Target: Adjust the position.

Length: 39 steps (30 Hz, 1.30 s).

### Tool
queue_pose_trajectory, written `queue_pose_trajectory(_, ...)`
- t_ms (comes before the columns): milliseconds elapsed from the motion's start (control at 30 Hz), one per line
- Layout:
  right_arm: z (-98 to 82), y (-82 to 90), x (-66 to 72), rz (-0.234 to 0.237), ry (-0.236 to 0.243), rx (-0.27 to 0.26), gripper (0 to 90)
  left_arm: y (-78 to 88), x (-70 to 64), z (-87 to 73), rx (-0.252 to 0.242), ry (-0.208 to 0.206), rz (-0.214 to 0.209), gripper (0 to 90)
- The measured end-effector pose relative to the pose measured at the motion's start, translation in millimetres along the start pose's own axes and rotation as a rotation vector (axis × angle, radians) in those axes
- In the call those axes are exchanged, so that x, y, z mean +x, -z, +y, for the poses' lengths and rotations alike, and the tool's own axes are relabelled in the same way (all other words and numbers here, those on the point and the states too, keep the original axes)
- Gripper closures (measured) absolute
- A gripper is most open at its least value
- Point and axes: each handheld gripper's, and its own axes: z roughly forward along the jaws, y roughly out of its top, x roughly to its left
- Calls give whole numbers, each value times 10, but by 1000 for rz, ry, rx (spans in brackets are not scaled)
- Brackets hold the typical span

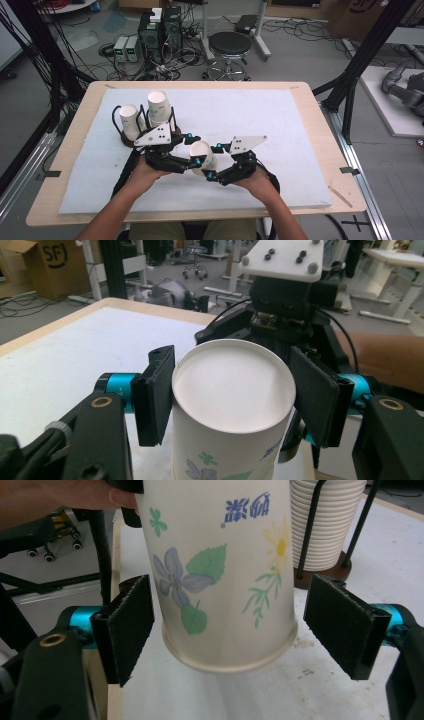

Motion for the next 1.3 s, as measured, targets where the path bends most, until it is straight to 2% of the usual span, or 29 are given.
queue_pose_trajectory(167, -12, -13, 2, 5, 4, -5, 208, -40, -20, 5, -7, 5, -18, 377)
queue_pose_trajectory(267, -20, -2, -6, 25, 6, -15, 249, -47, -24, 7, -13, 3, -19, 377)
queue_pose_trajectory(600, -28, 18, -4, 33, 29, -18, 326, -48, -23, 5, -10, 7, -28, 375)
queue_pose_trajectory(700, -26, 21, -11, 36, 39, 5, 339, -59, -16, -5, 6, 10, -31, 370)
queue_pose_trajectory(733, -30, 22, -10, 36, 40, 16, 341, -62, -15, -10, 8, 9, -30, 344)
queue_pose_trajectory(767, -34, 26, -11, 39, 32, 23, 341, -66, -24, -18, 13, -4, -8, 256)
queue_pose_trajectory(800, -34, 26, -11, 39, 32, 23, 341, -69, -23, -21, 23, 0, 15, 256)
queue_pose_trajectory(833, -38, 29, -18, 39, 39, 33, 341, -65, -7, -26, 32, 19, 16, 162)
queue_pose_trajectory(867, -41, 31, -20, 33, 41, 44, 341, -54, 11, -32, 37, 27, 11, 141)
queue_pose_trajectory(900, -46, 36, -24, 30, 49, 61, 341, -43, 18, -39, 45, 28, 18, 143)
queue_pose_trajectory(933, -56, 47, -35, 24, 52, 84, 341, -34, 25, -46, 51, 32, 13, 143)
queue_pose_trajectory(1000, -60, 51, -37, 20, 52, 93, 341, -17, 32, -60, 62, 33, -3, 143)
queue_pose_trajectory(1033, -70, 64, -49, 21, 56, 121, 340, -11, 32, -65, 67, 34, -8, 143)
queue_pose_trajectory(1133, -68, 78, -56, 20, 59, 138, 339, 5, 34, -71, 88, 22, -18, 144)
queue_pose_trajectory(1267, -28, 109, -56, 22, 78, 174, 335, 13, 30, -75, 103, 13, -32, 146)
queue_pose_trajectory(1300, 19, 125, -50, 22, 96, 201, 333, 13, 26, -77, 112, 9, -35, 146)
